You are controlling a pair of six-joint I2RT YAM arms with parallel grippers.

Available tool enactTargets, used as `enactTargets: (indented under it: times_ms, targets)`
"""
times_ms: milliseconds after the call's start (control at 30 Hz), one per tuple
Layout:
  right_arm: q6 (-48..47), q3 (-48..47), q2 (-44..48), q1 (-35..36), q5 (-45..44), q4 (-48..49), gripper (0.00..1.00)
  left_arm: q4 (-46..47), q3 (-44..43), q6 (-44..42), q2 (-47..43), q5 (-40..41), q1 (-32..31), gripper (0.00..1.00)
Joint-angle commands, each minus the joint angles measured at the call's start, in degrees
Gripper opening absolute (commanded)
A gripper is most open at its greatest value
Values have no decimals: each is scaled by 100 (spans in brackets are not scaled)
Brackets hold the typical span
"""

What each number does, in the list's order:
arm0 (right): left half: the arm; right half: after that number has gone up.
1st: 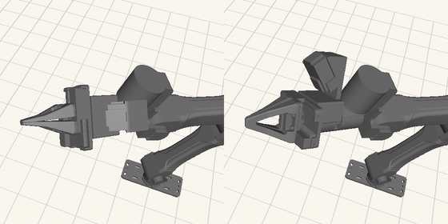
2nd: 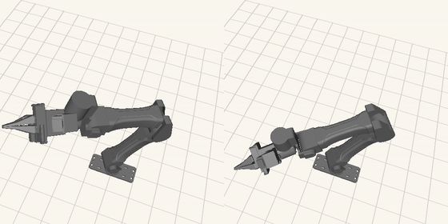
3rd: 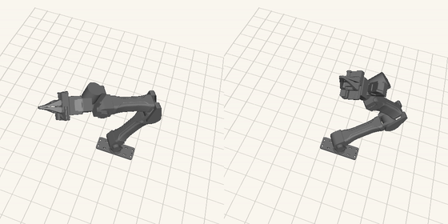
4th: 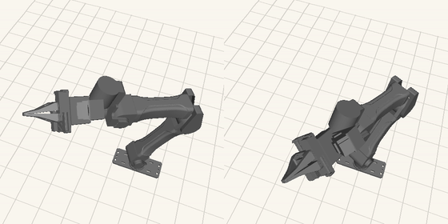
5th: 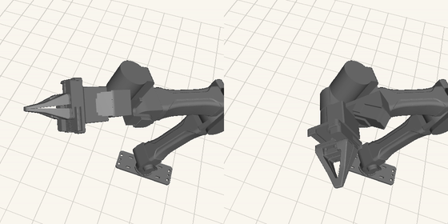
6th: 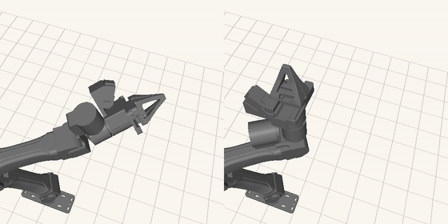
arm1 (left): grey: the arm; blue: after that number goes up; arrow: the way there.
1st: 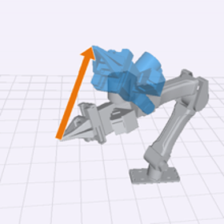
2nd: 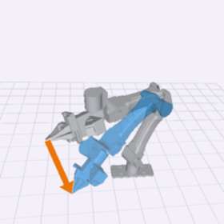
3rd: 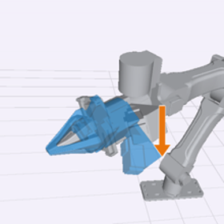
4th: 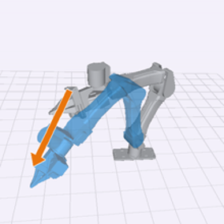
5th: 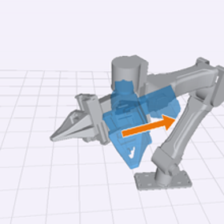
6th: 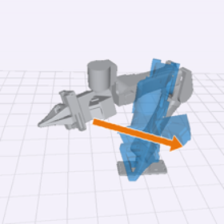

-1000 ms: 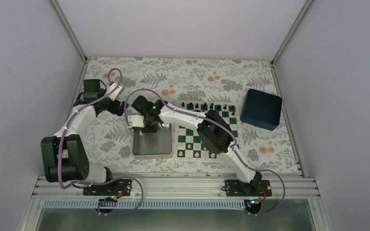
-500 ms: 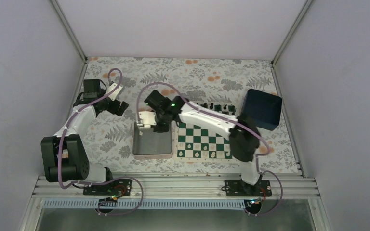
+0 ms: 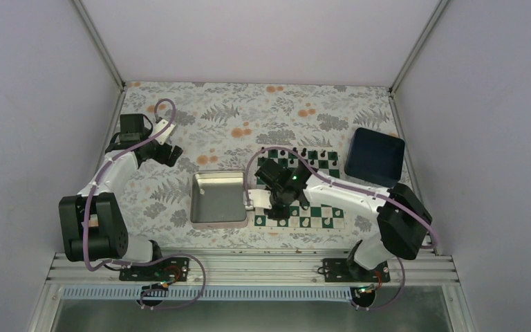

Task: Set up the chess pieces on the board
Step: Place the chess piece on the chessboard.

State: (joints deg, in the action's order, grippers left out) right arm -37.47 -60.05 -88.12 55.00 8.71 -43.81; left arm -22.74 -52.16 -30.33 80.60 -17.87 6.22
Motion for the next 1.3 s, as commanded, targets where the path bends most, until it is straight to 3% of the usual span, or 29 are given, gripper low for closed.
enactTargets:
  times_ms: [0,467,1267]
  targets:
    - [179,458,316,-7,264,375,4,92,-29,101,57,134,-7,100]
    - [129,860,-14,-31,149,828,5,85,60,110,-30,285,-7,100]
    - [-20,1008,-332,-181,214,790,4,107,49,88,153,256,-7,100]
